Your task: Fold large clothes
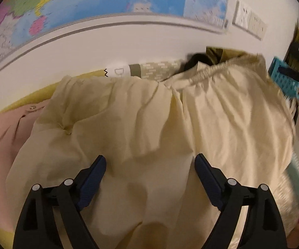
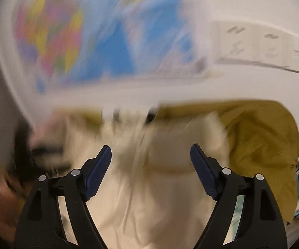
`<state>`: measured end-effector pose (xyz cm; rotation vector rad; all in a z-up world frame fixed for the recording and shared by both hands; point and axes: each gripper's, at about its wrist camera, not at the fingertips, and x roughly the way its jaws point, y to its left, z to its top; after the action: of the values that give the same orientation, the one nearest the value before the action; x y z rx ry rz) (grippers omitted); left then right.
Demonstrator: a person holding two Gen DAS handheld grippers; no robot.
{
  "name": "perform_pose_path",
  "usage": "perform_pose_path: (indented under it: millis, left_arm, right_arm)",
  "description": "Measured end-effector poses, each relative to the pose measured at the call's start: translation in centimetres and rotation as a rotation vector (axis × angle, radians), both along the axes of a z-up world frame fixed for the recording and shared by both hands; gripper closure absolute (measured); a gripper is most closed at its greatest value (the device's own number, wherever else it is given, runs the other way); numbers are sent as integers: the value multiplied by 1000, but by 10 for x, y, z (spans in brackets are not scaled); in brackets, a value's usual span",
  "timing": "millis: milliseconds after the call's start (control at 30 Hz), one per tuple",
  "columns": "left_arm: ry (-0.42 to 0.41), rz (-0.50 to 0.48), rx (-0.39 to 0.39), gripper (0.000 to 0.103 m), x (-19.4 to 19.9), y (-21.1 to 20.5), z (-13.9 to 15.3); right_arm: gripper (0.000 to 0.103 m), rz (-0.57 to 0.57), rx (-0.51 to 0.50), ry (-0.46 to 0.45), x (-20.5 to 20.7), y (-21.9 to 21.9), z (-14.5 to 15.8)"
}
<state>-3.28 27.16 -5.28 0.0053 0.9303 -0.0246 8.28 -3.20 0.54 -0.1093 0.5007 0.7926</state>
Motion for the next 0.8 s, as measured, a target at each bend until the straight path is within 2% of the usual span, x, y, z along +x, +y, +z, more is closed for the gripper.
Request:
perform_pose_path:
  millis: [33,67,100,167,200,300,400,467,533,667,733,767,800]
  left_arm:
    - [-2,3,12,20,1,-2,-2]
    - [-4,14,26,25,2,-3,-4]
    - [-5,26,33,36,6,-3,-5]
    - [-9,73,70,52,10,-2,-6]
    - [-7,90,82,62,12,-1,-5]
    - [-25,116,77,72,19,4,0]
    - [-40,145,65,74,28,10,4]
    - [-41,160,69,74,31,12,2]
    - [-21,177,65,73,35,12,-6]
    - [-29,180,99,70,34,6,-9]
    - [-41,184,106,67,30,4,-4]
    - [-46,184,105,65,27,6,-3]
    - [-52,189,111,61,24,6,0]
  right_arm:
    - [38,24,-64,4,-2,16,-16]
    - [53,37,-120,16,-1,31,-30]
    - [75,46,-148,38,4,43,-42]
    - [94,28,-163,32,13,54,-53]
    - [99,24,-145,35,16,55,-52]
    - [102,0,-50,48,29,50,-34]
    - [102,-24,-23,1,31,52,-17]
    - [102,-39,-48,2,39,61,-22]
    - [102,-40,-70,41,47,64,-37]
    - [103,-34,-55,81,54,58,-47]
    - [96,-22,-52,97,50,53,-43]
    - [85,-21,-45,102,46,48,-41]
    - [65,-10,-32,108,43,44,-39]
